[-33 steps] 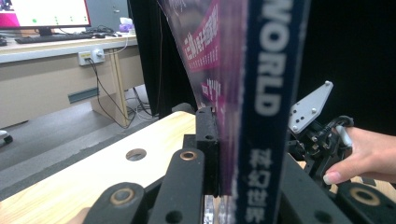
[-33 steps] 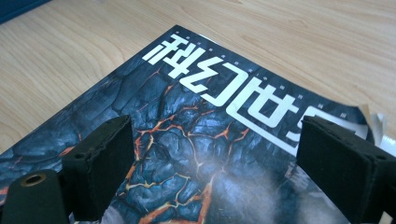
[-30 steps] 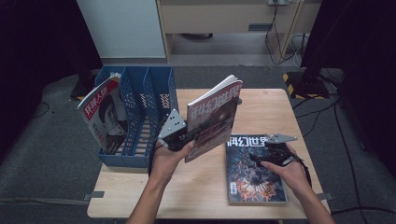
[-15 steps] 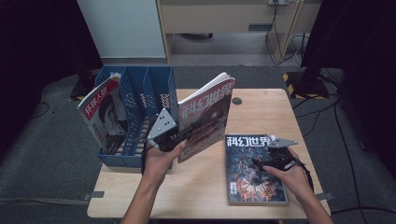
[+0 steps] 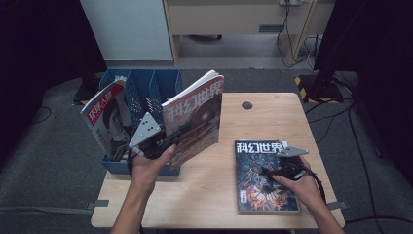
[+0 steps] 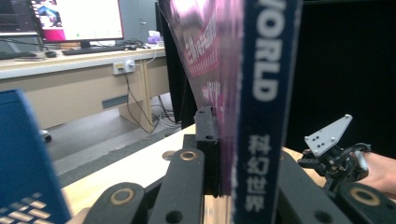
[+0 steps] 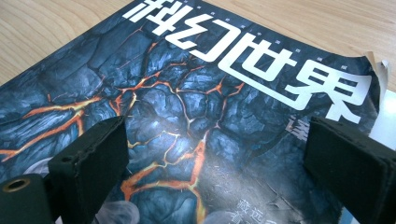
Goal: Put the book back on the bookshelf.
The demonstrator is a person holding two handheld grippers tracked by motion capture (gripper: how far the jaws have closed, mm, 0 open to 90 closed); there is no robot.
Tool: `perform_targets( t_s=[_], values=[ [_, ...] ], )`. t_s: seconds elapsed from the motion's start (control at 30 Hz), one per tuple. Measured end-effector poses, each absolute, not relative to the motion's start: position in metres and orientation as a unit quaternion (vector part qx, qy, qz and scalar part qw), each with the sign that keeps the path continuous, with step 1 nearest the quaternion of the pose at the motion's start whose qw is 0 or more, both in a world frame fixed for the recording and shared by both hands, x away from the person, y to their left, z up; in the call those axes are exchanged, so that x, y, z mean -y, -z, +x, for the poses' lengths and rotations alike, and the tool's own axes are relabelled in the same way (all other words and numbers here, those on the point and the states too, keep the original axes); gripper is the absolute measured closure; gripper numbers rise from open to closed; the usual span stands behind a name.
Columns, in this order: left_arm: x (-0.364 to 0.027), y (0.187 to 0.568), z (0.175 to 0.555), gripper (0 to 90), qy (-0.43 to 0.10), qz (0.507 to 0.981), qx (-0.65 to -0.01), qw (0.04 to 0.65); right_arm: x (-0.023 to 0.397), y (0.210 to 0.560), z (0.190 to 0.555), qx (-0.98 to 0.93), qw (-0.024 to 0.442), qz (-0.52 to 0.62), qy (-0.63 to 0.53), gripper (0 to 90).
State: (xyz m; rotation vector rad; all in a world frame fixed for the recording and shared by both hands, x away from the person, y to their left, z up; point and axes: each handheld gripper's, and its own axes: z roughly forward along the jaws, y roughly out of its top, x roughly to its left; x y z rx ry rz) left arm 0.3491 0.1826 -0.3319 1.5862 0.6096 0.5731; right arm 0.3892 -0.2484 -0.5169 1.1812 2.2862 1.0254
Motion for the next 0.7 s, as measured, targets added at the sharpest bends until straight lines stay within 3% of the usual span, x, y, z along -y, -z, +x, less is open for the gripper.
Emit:
perform_targets(
  t_s=[0.7],
  values=[
    [-0.250,0.329,0.329,84.1,-0.289,0.670,-0.299,0.615,0.249,0.518,0.389,-0.807,0.189,0.419,-0.370,6.8]
  ],
)
